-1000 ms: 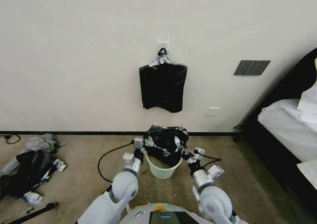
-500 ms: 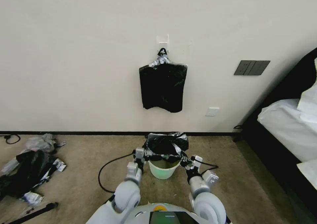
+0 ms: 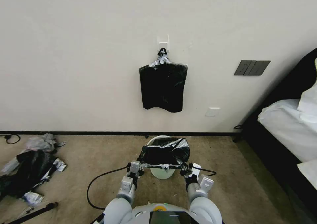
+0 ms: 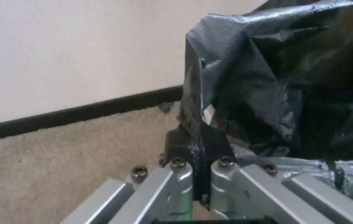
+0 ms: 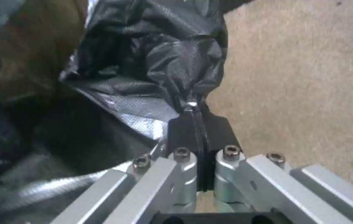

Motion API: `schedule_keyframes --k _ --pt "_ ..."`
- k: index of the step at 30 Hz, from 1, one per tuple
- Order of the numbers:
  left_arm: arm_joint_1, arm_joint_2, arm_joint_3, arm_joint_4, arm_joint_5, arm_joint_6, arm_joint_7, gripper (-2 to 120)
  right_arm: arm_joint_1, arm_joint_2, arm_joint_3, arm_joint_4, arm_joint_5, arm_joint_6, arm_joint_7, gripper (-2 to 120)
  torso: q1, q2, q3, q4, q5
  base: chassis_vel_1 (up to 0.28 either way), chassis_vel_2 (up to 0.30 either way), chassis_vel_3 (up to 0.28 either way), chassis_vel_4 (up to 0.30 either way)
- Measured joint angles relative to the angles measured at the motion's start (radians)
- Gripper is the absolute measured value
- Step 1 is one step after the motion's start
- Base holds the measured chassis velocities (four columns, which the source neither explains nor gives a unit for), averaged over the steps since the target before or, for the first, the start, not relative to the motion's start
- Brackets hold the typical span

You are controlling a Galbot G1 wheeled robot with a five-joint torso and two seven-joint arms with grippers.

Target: Place a trash bag onto the trash bin.

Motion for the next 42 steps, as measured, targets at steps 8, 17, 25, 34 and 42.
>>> schedule_keyframes --k 8,17,25,34,42 --pt "0.022 -0.002 -0.006 0.017 0.005 -0.001 0.001 0 0.0 -0.004 -0.011 -0.015 0.04 -0.067 0.028 0 0.0 0.0 0.0 0.0 -0.0001 0.0 0.0 0.0 0.0" --pt "0.013 -0.001 -0.013 0.055 0.001 0.005 0.005 0 0.025 -0.007 -0.006 -0.056 0.088 -0.094 0.035 0 0.0 0.0 0.0 0.0 -0.0001 0.0 0.0 0.0 0.0" --pt "-0.038 0.006 0.001 0.099 -0.037 0.037 0.006 0 0.078 -0.005 -0.003 -0.11 0.13 -0.117 0.031 0 0.0 0.0 0.0 0.0001 -0.0001 0.0 0.0 0.0 0.0" --pt "-0.152 -0.015 0.027 0.189 -0.065 0.027 0.007 0 0.127 -0.008 0.023 -0.163 0.187 -0.125 0.0 0 0.0 0.0 0.0 -0.0001 -0.0001 0.0 0.0 0.0 0.0" --pt "-0.203 -0.038 0.031 0.243 -0.069 -0.001 0.023 0 0.134 -0.009 0.033 -0.195 0.197 -0.09 -0.088 0 0.0 0.0 0.0 0.0 0.0 0.0 0.0 0.0 0.0"
